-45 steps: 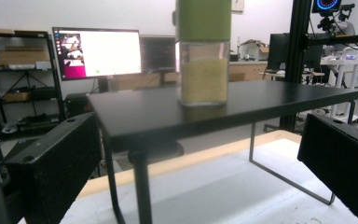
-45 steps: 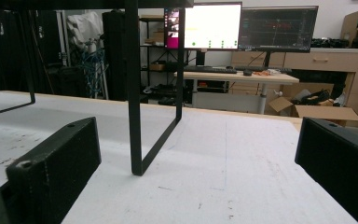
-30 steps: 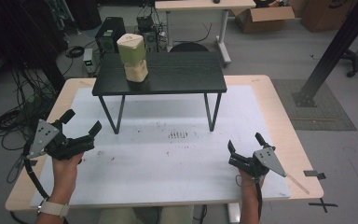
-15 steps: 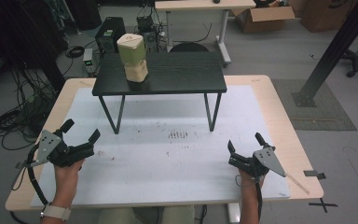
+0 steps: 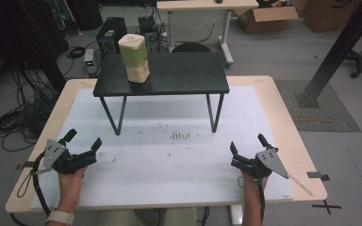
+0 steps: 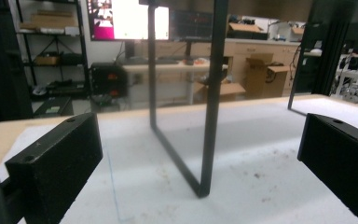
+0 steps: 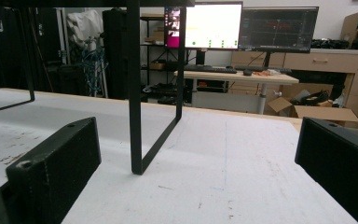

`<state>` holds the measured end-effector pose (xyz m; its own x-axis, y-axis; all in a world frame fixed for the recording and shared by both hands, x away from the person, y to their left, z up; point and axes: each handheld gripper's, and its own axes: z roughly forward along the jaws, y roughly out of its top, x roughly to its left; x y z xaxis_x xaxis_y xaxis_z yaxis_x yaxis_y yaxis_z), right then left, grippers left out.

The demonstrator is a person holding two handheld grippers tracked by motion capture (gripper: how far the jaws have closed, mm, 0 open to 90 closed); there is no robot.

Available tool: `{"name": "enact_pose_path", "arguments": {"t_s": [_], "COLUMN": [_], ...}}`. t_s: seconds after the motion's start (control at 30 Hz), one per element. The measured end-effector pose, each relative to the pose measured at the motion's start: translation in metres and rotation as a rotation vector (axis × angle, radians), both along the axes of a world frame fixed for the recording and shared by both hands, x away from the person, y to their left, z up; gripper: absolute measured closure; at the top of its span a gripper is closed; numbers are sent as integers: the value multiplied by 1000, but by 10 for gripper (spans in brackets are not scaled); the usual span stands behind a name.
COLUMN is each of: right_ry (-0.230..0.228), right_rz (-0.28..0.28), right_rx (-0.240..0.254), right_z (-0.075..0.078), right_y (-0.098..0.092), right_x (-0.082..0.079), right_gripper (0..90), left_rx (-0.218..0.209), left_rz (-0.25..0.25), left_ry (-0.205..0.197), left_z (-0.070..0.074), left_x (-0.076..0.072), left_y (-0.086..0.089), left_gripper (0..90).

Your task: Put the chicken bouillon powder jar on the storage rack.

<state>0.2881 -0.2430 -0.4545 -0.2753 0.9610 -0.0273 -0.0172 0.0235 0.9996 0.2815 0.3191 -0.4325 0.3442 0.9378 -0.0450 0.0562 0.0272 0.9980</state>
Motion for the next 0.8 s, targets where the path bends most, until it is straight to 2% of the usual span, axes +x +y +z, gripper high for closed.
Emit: {"name": "enact_pose_path", "arguments": {"t_s": [0.1,0.17,0.23,0.4,0.5,0.7,0.8], "right_ry": [-1,-1,-1,-1,-3,-2,-4], "right_rz": [0,-1,-1,-1,0,0,0], "right_rx": [0,-1,0,-1,-1,-3,-4], "right_z": [0,0,0,0,0,0,0], "right_y": [0,0,0,0,0,0,0], "right_x": [0,0,0,0,0,0,0], "right_gripper": [0,0,0,0,0,0,0], "left_rx": [10,-4,-14,-5,4,14,13], "left_rz": [8,9,14,34,48,61,70], "left_ry": [6,6,3,-12,-43,-43,-61], "left_z": [-5,-9,-13,-20,-21,-21,-22], "left_x": [0,0,-1,-5,-8,-8,-10], "left_y": [2,3,4,3,1,0,0], "left_gripper": [2,2,2,2,2,2,2]}}
